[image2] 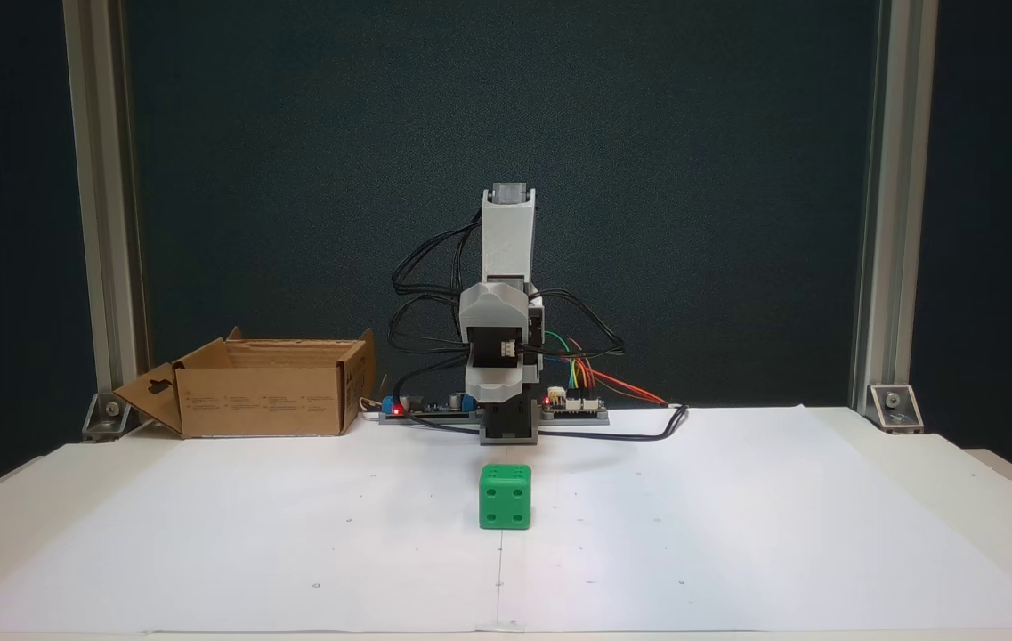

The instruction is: Grasp a green dice and put it in the bin.

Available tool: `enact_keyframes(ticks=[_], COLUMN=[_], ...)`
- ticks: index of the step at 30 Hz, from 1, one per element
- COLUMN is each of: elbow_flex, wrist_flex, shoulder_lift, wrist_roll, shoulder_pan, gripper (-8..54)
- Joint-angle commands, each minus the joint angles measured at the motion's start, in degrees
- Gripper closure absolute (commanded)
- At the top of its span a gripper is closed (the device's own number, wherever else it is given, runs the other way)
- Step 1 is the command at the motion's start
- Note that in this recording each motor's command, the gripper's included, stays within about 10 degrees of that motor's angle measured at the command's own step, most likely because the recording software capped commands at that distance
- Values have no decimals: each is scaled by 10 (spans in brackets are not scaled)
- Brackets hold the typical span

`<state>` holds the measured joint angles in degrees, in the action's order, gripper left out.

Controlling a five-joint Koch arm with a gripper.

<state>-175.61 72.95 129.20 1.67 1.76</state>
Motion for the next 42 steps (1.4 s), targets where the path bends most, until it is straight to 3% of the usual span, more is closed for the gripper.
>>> enact_keyframes(ticks=[1,34,36,42], elbow_flex=[7,8,10,24], wrist_flex=[-4,-4,-4,-5], shoulder_lift=[60,60,60,60], wrist_roll=[-16,-14,35,41], shoulder_pan=[28,23,21,-20], gripper=[12,12,14,15])
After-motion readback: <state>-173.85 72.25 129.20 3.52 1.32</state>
